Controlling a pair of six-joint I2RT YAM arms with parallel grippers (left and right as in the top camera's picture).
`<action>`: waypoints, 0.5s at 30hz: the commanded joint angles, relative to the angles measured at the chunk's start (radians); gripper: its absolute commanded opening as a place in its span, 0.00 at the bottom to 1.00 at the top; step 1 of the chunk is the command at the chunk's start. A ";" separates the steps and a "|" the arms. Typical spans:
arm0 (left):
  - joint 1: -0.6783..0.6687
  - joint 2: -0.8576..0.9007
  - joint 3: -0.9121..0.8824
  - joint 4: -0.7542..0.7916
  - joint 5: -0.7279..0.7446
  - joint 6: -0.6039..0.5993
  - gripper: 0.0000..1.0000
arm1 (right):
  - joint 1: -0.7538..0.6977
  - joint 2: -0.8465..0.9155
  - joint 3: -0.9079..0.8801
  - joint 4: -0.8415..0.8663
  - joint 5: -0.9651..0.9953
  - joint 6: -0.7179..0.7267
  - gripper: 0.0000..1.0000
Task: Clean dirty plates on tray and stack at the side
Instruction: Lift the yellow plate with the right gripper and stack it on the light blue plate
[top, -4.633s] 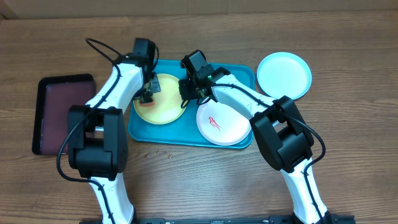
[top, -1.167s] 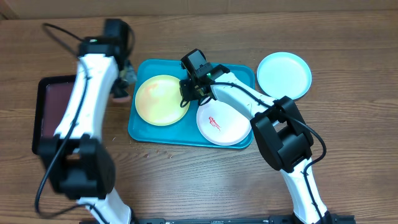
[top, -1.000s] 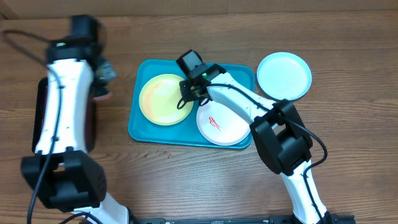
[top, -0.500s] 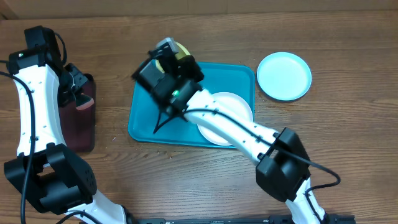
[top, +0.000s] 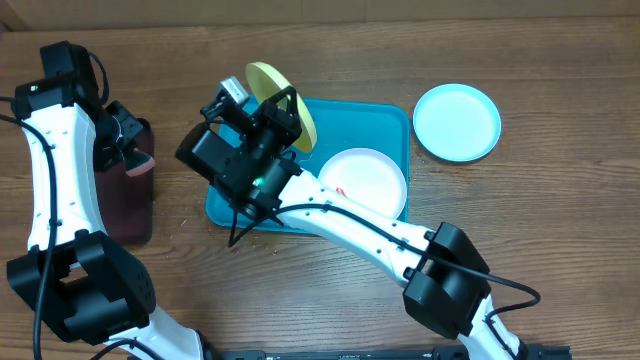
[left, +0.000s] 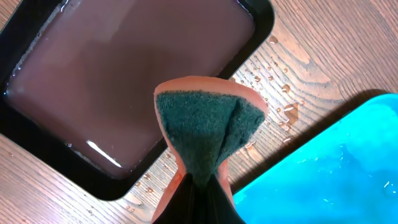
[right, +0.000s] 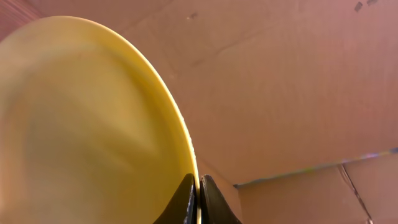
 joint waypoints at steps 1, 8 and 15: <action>-0.001 0.009 -0.004 0.001 0.011 -0.002 0.04 | -0.056 -0.033 0.024 -0.071 -0.080 0.160 0.04; -0.001 0.009 -0.004 0.005 0.011 0.002 0.04 | -0.333 -0.034 0.024 -0.265 -0.998 0.524 0.04; -0.001 0.009 -0.004 0.006 0.011 0.010 0.04 | -0.717 -0.033 0.022 -0.330 -1.651 0.555 0.04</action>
